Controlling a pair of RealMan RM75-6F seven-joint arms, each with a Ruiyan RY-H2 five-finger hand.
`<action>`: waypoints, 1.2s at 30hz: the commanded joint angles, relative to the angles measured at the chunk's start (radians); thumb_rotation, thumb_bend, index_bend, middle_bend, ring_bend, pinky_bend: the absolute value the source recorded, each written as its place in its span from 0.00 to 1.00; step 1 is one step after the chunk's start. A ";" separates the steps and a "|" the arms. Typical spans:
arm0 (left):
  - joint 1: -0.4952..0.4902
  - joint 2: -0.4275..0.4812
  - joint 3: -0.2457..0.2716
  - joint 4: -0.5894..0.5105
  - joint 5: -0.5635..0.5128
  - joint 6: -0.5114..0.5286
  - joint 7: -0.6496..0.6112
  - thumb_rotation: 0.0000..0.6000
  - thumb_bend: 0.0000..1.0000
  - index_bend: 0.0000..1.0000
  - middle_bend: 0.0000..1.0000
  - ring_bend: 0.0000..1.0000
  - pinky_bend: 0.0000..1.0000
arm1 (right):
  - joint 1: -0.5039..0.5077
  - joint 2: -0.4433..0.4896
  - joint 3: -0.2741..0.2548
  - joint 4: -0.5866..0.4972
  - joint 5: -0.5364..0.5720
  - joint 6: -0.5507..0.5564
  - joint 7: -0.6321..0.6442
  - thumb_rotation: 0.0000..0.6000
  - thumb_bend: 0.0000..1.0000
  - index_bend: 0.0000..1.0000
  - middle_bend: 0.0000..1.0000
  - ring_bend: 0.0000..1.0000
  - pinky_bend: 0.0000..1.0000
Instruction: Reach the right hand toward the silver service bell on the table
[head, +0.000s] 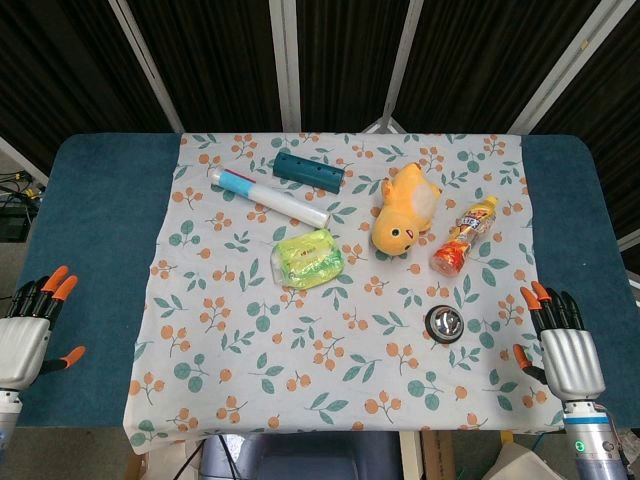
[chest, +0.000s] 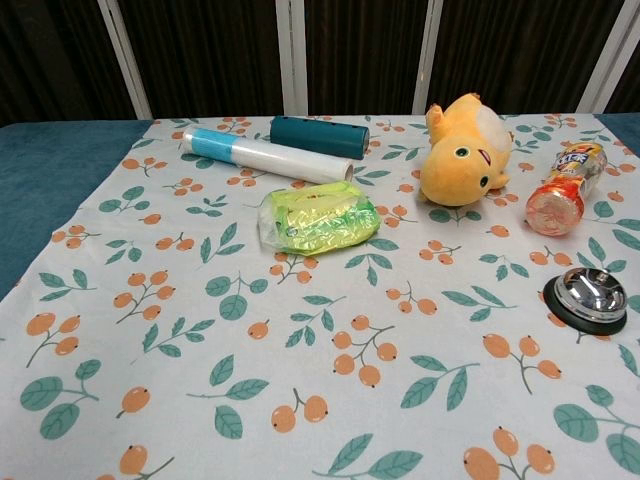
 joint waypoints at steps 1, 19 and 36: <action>0.000 0.001 0.000 -0.001 0.002 0.002 -0.002 1.00 0.00 0.00 0.00 0.00 0.00 | 0.000 0.000 0.000 -0.001 0.000 0.000 0.000 1.00 0.38 0.00 0.00 0.00 0.00; 0.004 -0.001 0.002 -0.002 0.006 0.010 0.001 1.00 0.00 0.00 0.00 0.00 0.00 | 0.035 -0.011 -0.010 -0.007 0.010 -0.078 -0.037 1.00 0.38 0.00 0.00 0.00 0.00; 0.001 -0.004 -0.002 -0.003 -0.004 0.002 0.016 1.00 0.00 0.00 0.00 0.00 0.00 | 0.111 -0.082 -0.034 0.010 0.065 -0.244 -0.185 1.00 0.61 0.00 0.00 0.00 0.00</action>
